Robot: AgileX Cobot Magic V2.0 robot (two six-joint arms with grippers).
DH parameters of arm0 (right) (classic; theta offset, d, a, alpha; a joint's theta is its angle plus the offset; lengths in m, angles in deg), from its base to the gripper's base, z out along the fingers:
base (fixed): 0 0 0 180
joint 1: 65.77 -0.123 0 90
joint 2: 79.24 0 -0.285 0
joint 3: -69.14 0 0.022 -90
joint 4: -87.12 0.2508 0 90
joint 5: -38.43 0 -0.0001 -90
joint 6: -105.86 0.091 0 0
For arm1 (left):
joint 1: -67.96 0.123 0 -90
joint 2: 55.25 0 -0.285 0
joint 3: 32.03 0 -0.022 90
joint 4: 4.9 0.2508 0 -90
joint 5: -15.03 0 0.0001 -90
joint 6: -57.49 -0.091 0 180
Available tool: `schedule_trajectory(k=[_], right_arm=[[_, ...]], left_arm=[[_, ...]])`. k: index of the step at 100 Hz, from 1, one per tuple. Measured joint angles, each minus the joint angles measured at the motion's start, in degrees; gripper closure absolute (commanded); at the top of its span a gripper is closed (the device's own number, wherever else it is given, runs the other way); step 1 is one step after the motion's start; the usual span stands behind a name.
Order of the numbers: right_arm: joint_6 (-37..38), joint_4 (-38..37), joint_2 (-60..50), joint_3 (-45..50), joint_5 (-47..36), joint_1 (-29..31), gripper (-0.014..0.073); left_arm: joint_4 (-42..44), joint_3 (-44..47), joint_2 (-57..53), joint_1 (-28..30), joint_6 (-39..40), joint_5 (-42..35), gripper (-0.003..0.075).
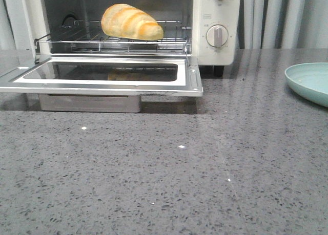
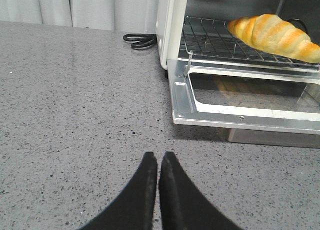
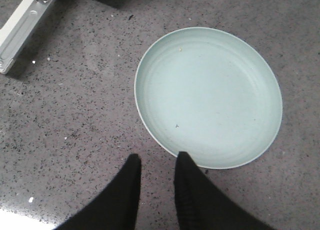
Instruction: Put bread in oven
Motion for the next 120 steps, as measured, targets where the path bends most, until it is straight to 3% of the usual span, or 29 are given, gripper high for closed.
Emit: schedule_trajectory(k=[19,52,96,120], right_arm=[[0.0,0.41,-2.71,0.57,-0.71,3.89,0.067],[0.0,0.96,-8.11,4.67,-8.09,10.63,0.0669],[0.16,1.01,-22.38,28.53,-34.43,18.32,0.0669],[-0.73,3.64,-29.12,39.55,-44.19,22.55,0.0669]], left_arm=[[0.0,0.0,0.0,0.0,0.0,0.0,0.0741],[0.0,0.0,0.0,0.0,0.0,0.0,0.0741],[0.0,0.0,0.0,0.0,0.0,0.0,0.0741],[0.0,0.0,0.0,0.0,0.0,0.0,0.0741]])
